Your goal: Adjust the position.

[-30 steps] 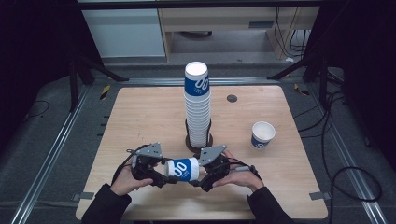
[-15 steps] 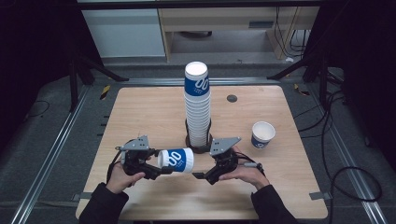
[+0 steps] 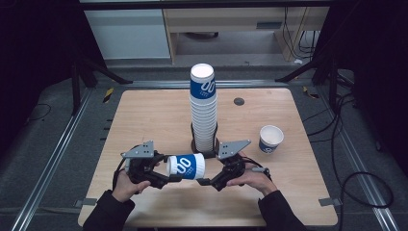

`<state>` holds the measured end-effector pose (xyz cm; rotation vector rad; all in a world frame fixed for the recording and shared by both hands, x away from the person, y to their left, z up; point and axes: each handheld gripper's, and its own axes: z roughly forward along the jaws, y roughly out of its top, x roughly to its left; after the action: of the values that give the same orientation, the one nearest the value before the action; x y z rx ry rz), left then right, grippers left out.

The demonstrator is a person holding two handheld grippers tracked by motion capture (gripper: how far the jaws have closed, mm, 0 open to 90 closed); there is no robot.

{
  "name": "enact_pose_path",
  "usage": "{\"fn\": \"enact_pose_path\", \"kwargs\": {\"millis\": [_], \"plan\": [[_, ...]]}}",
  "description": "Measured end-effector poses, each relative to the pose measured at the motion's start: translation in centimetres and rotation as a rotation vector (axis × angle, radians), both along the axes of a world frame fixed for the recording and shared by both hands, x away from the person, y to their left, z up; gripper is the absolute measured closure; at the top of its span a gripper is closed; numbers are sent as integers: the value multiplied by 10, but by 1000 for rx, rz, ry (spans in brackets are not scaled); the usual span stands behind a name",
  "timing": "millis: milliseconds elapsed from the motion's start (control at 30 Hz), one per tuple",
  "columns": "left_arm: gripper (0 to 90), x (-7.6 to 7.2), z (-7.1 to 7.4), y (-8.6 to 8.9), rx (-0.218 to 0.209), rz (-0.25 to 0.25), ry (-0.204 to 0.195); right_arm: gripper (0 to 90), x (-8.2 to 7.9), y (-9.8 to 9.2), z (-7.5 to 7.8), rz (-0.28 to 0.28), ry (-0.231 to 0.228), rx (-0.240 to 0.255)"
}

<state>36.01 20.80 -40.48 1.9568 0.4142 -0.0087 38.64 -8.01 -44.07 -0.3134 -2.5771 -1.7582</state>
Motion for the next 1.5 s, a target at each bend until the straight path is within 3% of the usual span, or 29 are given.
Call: {"fn": "enact_pose_path", "kwargs": {"millis": [433,767,900,1167,1267,1433,1500], "plan": [[266,-2,-6,-9,11,-64,14,129,-6,5,-2,93,20,22],[249,-1,-7,-8,14,-51,19,150,-6,3,0,89,8,27],[199,0,-6,-5,21,-41,19,156,-4,-2,2,68,-5,15],[144,5,-11,-3,138,-51,33,157,-3,-8,5,42,-34,-44],[133,6,-16,-5,203,-53,37,157,-4,-6,3,43,-48,-111],[131,5,-25,-14,307,-87,37,157,-6,-1,-1,58,-49,-159],[128,4,-28,-18,334,-105,37,157,-8,5,-6,78,-46,-200]]}}
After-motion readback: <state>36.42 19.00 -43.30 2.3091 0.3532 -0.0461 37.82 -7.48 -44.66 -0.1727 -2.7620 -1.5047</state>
